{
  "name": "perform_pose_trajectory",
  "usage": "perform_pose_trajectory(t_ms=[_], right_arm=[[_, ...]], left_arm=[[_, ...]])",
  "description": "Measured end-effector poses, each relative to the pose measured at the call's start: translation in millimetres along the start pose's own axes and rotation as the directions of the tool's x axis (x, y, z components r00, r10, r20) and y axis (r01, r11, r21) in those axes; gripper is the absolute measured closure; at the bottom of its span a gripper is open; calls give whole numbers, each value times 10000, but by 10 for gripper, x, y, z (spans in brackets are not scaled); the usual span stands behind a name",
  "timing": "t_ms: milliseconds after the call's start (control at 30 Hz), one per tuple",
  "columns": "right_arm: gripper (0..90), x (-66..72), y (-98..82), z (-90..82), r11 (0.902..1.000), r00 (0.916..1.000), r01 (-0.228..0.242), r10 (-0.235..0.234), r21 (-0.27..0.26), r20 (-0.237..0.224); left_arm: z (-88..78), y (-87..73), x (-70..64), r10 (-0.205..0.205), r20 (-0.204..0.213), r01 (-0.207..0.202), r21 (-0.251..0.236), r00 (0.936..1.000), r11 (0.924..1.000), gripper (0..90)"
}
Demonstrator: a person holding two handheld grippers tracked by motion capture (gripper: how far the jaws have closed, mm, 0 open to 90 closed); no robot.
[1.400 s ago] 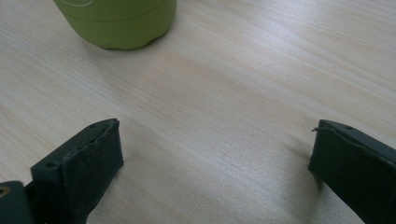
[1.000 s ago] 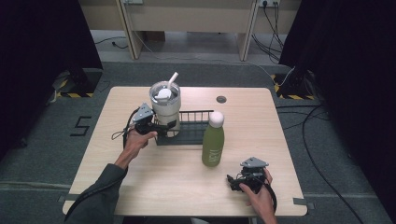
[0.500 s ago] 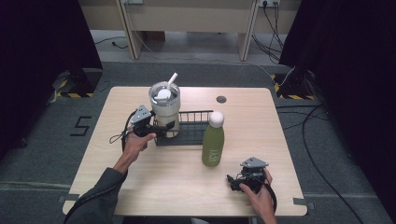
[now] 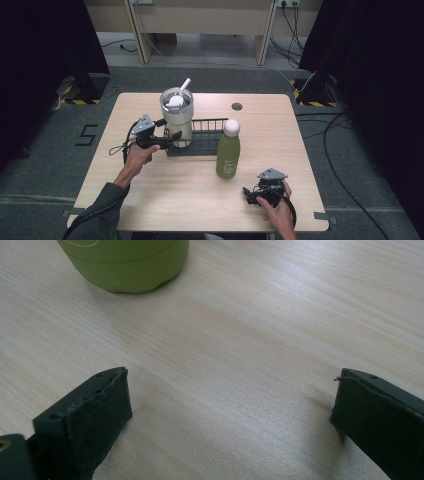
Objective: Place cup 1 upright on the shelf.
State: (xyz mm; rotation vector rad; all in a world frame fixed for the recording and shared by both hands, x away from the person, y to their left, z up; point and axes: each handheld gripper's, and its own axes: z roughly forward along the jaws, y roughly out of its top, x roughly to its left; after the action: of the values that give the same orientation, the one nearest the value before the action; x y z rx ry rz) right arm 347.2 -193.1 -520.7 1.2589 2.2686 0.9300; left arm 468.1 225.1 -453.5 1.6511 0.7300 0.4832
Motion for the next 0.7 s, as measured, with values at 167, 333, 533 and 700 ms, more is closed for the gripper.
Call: perform_pose_trajectory(t_ms=[167, 333, 533, 700], right_arm=[[25, -1, 0, 1, 10000, 10000, 10, -10, -2, 7], [25, -1, 0, 1, 10000, 10000, 10, -10, -2, 6], [24, -2, -1, 1, 10000, 10000, 2, -2, -5, 1], [24, -2, -1, 1, 10000, 10000, 1, -1, -4, 2]], left_arm=[[-92, -9, -18, -4, -6, 4, -7, 10000, 10000, 146], [-188, -29, -35, -56, -5, 56, 8, 10000, 10000, 146], [-309, -55, -70, -233, -38, 233, -4, 9997, 9997, 146], [-400, -102, -104, -425, -83, 426, 103, 9991, 9990, 146]])
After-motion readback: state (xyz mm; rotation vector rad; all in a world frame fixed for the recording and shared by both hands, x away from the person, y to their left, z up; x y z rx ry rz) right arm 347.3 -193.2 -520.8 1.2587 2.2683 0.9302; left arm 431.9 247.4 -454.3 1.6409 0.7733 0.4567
